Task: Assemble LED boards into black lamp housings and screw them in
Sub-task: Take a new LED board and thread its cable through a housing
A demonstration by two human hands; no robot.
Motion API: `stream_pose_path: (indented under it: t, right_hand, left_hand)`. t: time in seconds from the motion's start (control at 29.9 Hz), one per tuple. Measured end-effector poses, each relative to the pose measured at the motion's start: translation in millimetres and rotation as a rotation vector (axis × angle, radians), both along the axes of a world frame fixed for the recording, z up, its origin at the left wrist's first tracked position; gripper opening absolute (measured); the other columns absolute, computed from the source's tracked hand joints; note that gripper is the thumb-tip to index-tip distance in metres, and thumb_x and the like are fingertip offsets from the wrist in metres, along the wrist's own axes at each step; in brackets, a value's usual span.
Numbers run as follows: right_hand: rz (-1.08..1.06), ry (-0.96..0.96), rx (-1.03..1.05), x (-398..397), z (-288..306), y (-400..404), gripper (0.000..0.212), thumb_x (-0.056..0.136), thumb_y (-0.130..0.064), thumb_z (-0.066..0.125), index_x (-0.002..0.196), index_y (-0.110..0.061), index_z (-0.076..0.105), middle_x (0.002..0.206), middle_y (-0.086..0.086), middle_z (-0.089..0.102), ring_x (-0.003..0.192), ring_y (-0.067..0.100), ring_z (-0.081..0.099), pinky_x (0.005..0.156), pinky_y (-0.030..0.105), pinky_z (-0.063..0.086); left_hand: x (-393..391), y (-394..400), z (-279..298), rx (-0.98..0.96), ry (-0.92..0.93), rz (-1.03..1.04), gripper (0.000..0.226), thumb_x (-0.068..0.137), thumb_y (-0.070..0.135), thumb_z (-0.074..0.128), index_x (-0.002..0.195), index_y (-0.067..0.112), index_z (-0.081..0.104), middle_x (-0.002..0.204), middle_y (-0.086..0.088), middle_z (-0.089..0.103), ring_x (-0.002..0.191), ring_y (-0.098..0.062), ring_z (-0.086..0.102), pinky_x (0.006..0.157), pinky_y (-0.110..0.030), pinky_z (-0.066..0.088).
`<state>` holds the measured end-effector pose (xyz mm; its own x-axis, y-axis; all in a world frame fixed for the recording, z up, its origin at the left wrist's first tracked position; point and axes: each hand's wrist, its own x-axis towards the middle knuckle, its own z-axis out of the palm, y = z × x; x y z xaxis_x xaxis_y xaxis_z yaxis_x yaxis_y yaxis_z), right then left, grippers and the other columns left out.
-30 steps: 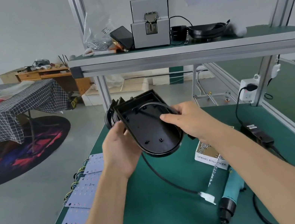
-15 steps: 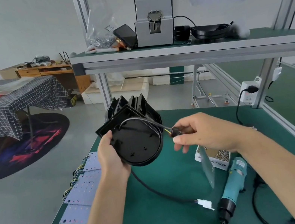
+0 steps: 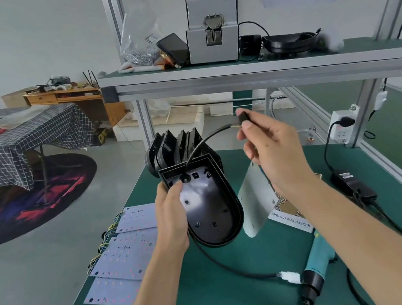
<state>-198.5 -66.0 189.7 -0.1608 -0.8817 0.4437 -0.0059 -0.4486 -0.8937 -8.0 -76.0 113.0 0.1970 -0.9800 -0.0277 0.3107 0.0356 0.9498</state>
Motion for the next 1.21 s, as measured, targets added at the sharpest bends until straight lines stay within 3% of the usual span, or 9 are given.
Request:
stream_pose_path:
  t: [0.13, 0.23, 0.33, 0.54, 0.64, 0.84, 0.94, 1.07, 1.21]
  right_hand:
    - [0.003, 0.574, 0.043, 11.0, -3.0, 3.8, 0.034, 0.107, -0.022, 0.058, 0.140, -0.022, 0.066, 0.081, -0.006, 0.076, 0.059, 0.014, 0.050, 0.052, 0.029, 0.043]
    - [-0.027, 0.805, 0.019, 27.8, -3.5, 6.5, 0.033, 0.104, -0.024, 0.061, 0.137, -0.023, 0.063, 0.104, -0.011, 0.076, 0.086, 0.000, 0.063, 0.080, 0.017, 0.050]
    - [-0.054, 0.782, 0.014, 38.5, -3.9, 5.5, 0.028, 0.100, -0.022, 0.064, 0.124, -0.022, 0.050, 0.081, -0.011, 0.068, 0.079, 0.012, 0.064, 0.074, 0.032, 0.049]
    - [-0.142, 0.730, -0.088, 50.6, -6.3, 8.9, 0.010, 0.095, -0.021, 0.070, 0.105, -0.018, 0.071, 0.090, -0.009, 0.077, 0.085, 0.013, 0.071, 0.079, 0.039, 0.055]
    - [-0.148, 0.770, -0.073, 53.1, -3.9, 7.3, 0.010, 0.093, -0.019, 0.070, 0.101, -0.017, 0.074, 0.094, -0.005, 0.079, 0.088, 0.019, 0.071, 0.081, 0.042, 0.055]
    - [-0.149, 0.861, -0.110, 55.2, 3.9, 7.0, 0.008, 0.092, -0.013, 0.067, 0.091, -0.012, 0.074, 0.083, -0.001, 0.076, 0.078, 0.023, 0.067, 0.075, 0.042, 0.052]
    - [-0.100, 0.901, -0.071, 49.7, 2.6, 7.6, 0.010, 0.095, -0.012, 0.064, 0.094, -0.010, 0.074, 0.085, 0.003, 0.076, 0.081, 0.026, 0.067, 0.077, 0.042, 0.053]
    - [0.030, 0.819, -0.046, 38.2, -0.2, 11.4, 0.019, 0.100, -0.010, 0.064, 0.114, -0.016, 0.075, 0.094, -0.012, 0.075, 0.085, 0.006, 0.069, 0.083, 0.022, 0.052]
    - [-0.082, 0.739, -0.053, 38.4, -11.4, 9.9, 0.015, 0.099, -0.014, 0.067, 0.113, -0.016, 0.073, 0.090, -0.007, 0.077, 0.083, 0.011, 0.071, 0.083, 0.033, 0.054]
  left_hand:
    - [1.0, 0.6, 10.3, -0.143, -0.083, 0.026, 0.015, 0.088, 0.031, 0.056, 0.097, 0.034, 0.068, 0.108, -0.002, 0.074, 0.105, -0.023, 0.065, 0.106, -0.054, 0.046]
    - [-5.1, 5.9, 19.3, -0.276, -0.172, -0.022, 0.014, 0.090, 0.033, 0.055, 0.097, 0.035, 0.066, 0.104, 0.004, 0.073, 0.102, -0.021, 0.067, 0.099, -0.049, 0.051]
    - [-12.9, 14.0, 25.1, -0.362, -0.203, -0.051, 0.016, 0.092, 0.030, 0.054, 0.099, 0.037, 0.066, 0.100, 0.010, 0.072, 0.096, -0.010, 0.066, 0.088, -0.035, 0.049]
    - [-16.8, 19.2, 27.3, -0.413, -0.224, -0.026, 0.020, 0.092, 0.027, 0.053, 0.104, 0.037, 0.066, 0.102, 0.011, 0.072, 0.100, -0.011, 0.066, 0.088, -0.033, 0.048]
    - [-18.8, 20.1, 25.9, -0.425, -0.244, 0.014, 0.021, 0.092, 0.026, 0.053, 0.108, 0.030, 0.065, 0.101, 0.011, 0.072, 0.100, -0.012, 0.066, 0.088, -0.033, 0.049]
    - [-18.1, 22.3, 22.9, -0.482, -0.302, 0.032, 0.024, 0.097, 0.027, 0.051, 0.118, 0.027, 0.062, 0.105, 0.015, 0.072, 0.099, -0.007, 0.067, 0.082, -0.017, 0.050]
    - [-17.5, 23.1, 19.2, -0.478, -0.318, 0.000, 0.021, 0.098, 0.029, 0.051, 0.116, 0.026, 0.061, 0.102, 0.012, 0.071, 0.096, -0.009, 0.066, 0.081, -0.020, 0.051]
    - [-18.3, 22.0, 15.2, -0.476, -0.205, 0.006, 0.017, 0.098, 0.022, 0.051, 0.110, 0.023, 0.063, 0.100, 0.011, 0.070, 0.096, -0.009, 0.063, 0.084, -0.021, 0.051]
    - [-25.2, 24.0, 15.7, -0.466, -0.186, 0.002, 0.017, 0.098, 0.023, 0.051, 0.110, 0.028, 0.063, 0.102, 0.013, 0.070, 0.098, -0.009, 0.064, 0.085, -0.019, 0.050]
